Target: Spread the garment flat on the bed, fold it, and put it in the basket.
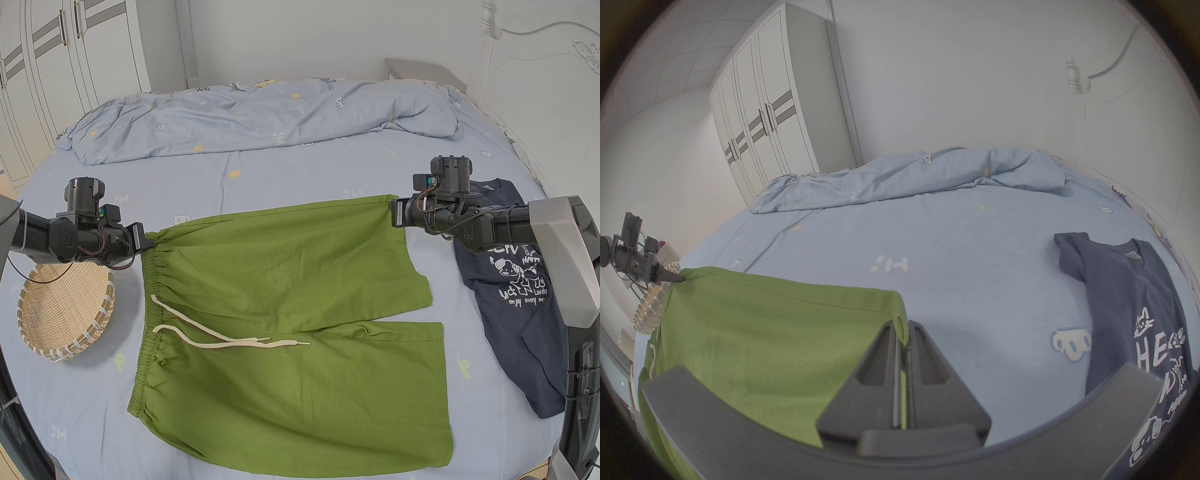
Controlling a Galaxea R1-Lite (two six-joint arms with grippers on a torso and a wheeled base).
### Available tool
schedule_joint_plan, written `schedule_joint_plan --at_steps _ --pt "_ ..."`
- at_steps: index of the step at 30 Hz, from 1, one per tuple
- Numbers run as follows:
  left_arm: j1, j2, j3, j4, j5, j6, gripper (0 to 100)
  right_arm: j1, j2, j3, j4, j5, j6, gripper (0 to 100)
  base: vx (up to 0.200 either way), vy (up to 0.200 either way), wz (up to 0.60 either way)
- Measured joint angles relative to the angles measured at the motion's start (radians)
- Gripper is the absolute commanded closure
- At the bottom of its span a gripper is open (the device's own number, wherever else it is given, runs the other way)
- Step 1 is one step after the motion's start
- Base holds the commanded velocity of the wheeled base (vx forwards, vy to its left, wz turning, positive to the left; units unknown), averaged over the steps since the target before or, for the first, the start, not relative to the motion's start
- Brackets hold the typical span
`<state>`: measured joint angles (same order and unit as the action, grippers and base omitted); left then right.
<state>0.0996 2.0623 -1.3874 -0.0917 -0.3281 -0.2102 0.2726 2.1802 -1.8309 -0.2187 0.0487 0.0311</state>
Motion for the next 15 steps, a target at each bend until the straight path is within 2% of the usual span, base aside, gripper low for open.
schedule_joint_plan --at_steps 9,10,15 --pt "-0.006 0.024 -0.018 0.0 0.003 -0.001 100 0.001 0.037 -0.027 0.0 -0.013 0.0 100 0.0 0.0 0.0" --pt "-0.007 0.026 -0.019 0.0 0.003 0.0 0 0.001 0.039 -0.027 0.0 -0.013 0.0 0 0.0 0.0 0.0" --pt "-0.019 0.033 -0.037 -0.001 0.004 -0.002 0 0.003 0.042 -0.03 -0.003 -0.016 0.001 0 0.0 0.0 0.0"
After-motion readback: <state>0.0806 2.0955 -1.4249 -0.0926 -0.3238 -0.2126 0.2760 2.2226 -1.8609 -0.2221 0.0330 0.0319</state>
